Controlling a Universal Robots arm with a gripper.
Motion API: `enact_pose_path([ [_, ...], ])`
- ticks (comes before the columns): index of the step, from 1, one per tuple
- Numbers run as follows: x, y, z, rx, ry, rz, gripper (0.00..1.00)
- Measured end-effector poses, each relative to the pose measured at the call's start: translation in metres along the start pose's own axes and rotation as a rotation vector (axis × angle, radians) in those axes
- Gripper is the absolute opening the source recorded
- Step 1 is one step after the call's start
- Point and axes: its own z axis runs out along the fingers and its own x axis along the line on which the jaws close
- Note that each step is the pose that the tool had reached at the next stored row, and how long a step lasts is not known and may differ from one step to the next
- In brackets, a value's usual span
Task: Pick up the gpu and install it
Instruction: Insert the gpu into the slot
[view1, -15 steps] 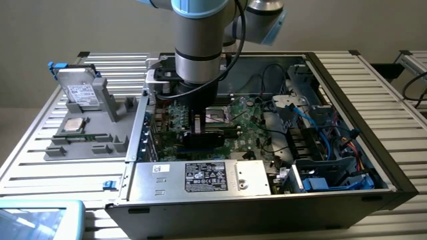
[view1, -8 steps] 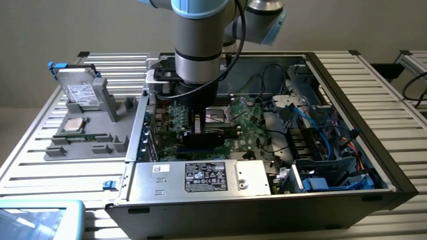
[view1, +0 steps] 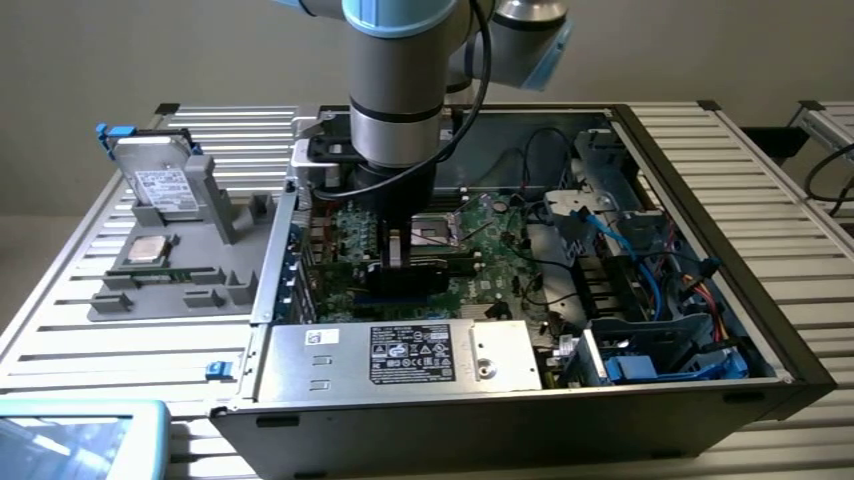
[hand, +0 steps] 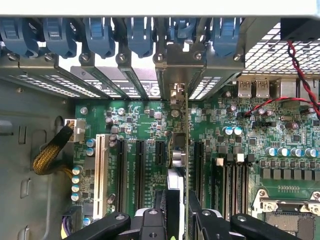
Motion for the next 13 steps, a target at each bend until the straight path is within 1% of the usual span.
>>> enact_pose_path([
  [8, 0.0, 0.0001, 0.0005, 0.0002, -0.0001, 0.0, 0.28],
  [13, -0.0001, 0.0002, 0.0005, -0.001, -0.0008, 0.0, 0.28],
])
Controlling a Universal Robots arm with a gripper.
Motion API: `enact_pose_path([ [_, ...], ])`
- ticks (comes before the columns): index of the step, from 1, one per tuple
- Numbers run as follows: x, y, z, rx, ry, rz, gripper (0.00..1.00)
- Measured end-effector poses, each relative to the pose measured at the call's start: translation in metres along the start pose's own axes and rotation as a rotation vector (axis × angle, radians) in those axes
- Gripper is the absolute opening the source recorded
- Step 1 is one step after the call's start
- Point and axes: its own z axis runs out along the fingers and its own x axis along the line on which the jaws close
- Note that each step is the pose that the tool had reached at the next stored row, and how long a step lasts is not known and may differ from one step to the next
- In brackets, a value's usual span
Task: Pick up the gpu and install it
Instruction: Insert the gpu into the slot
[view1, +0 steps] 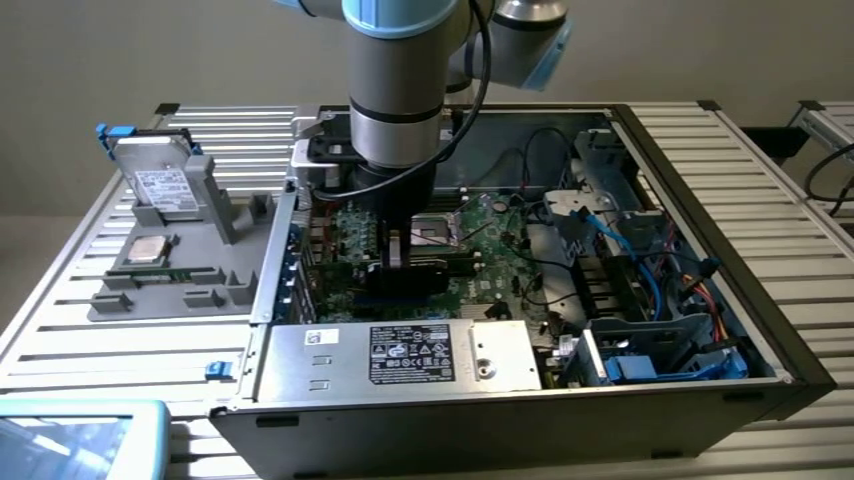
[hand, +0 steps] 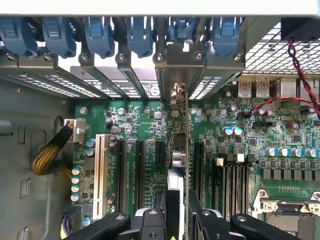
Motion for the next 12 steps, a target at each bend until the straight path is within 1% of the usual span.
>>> enact_pose_path([
  [4, 0.0, 0.0, 0.0, 0.0003, 0.0, 0.0, 0.28],
  [7, 0.0, 0.0005, 0.0004, 0.0027, 0.0004, 0.0, 0.28],
  [12, 0.0, 0.0005, 0.0005, 0.0027, 0.0004, 0.0, 0.28],
])
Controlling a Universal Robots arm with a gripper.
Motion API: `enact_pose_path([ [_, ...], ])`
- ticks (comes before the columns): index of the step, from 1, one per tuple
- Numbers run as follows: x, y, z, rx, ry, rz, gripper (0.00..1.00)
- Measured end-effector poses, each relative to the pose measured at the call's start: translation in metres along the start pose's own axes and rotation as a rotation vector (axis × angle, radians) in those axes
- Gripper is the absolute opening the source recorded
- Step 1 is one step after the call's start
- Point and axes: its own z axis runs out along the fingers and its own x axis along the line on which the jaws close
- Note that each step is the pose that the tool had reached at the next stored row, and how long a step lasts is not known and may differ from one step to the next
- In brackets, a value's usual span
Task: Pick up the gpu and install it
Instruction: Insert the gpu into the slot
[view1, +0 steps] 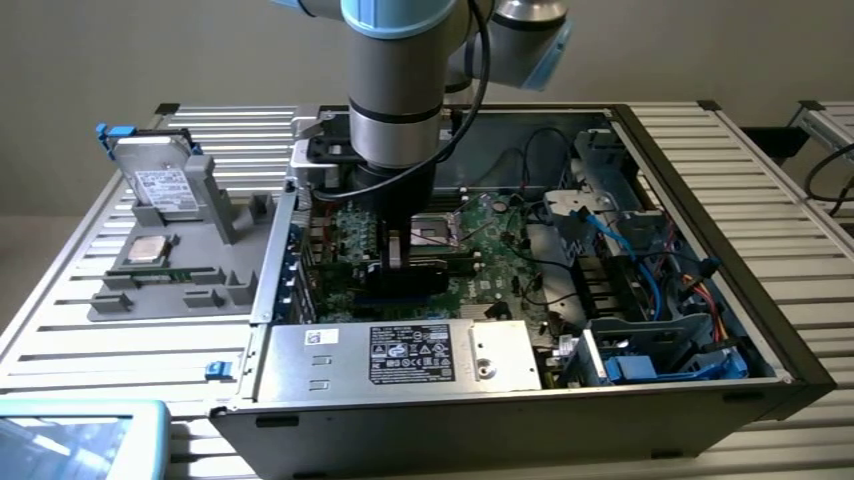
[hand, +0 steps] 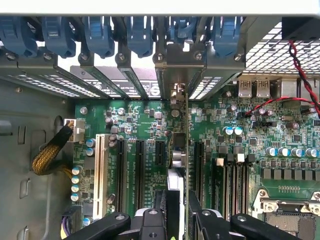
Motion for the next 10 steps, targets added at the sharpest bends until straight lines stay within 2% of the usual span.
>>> enact_pose_path([
  [7, 0.0, -0.0002, 0.0002, 0.0, -0.0001, 0.0, 0.28],
  [10, 0.0, 0.0002, 0.0005, 0.0029, 0.0, 0.0, 0.28],
])
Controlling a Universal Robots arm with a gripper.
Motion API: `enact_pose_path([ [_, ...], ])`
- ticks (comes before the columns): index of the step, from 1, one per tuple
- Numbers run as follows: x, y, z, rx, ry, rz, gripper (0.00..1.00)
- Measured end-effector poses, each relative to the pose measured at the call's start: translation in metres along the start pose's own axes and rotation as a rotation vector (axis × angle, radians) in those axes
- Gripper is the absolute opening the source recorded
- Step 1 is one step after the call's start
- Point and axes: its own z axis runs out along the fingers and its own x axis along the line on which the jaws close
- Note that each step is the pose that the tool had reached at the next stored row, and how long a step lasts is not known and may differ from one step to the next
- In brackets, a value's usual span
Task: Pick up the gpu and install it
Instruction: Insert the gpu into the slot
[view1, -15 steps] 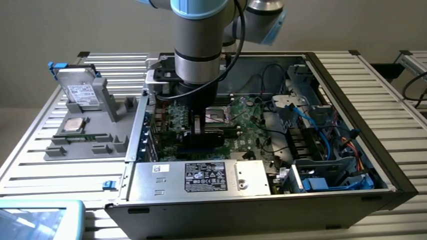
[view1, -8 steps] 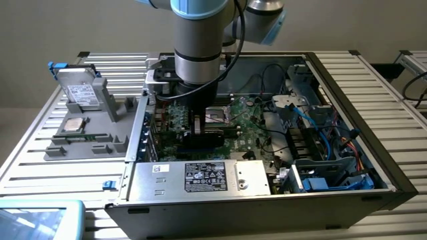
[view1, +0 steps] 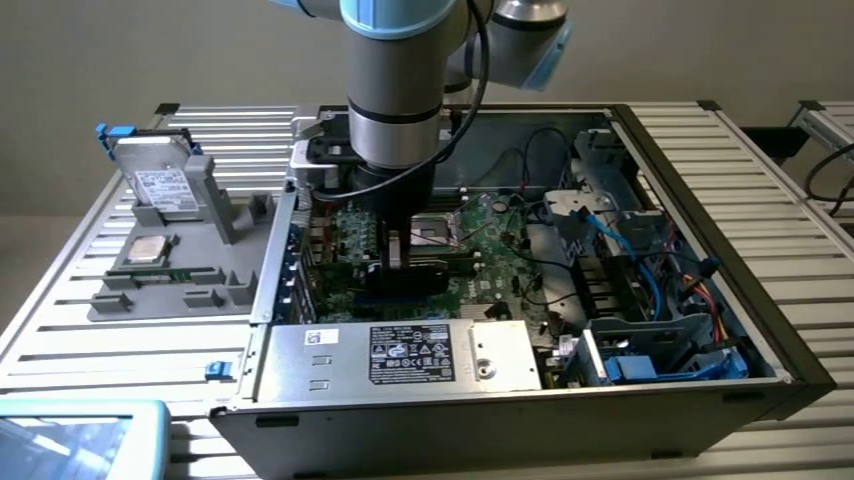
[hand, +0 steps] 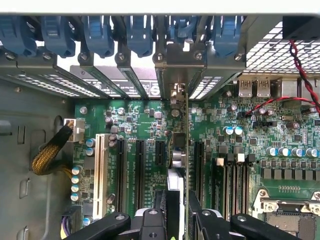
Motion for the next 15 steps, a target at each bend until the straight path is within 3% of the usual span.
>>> enact_pose_path([
  [11, 0.0, 0.0, 0.0002, 0.0001, -0.0004, 0.0, 0.28],
  [15, 0.0001, 0.0023, 0.001, 0.0114, 0.0017, 0.0, 0.28],
])
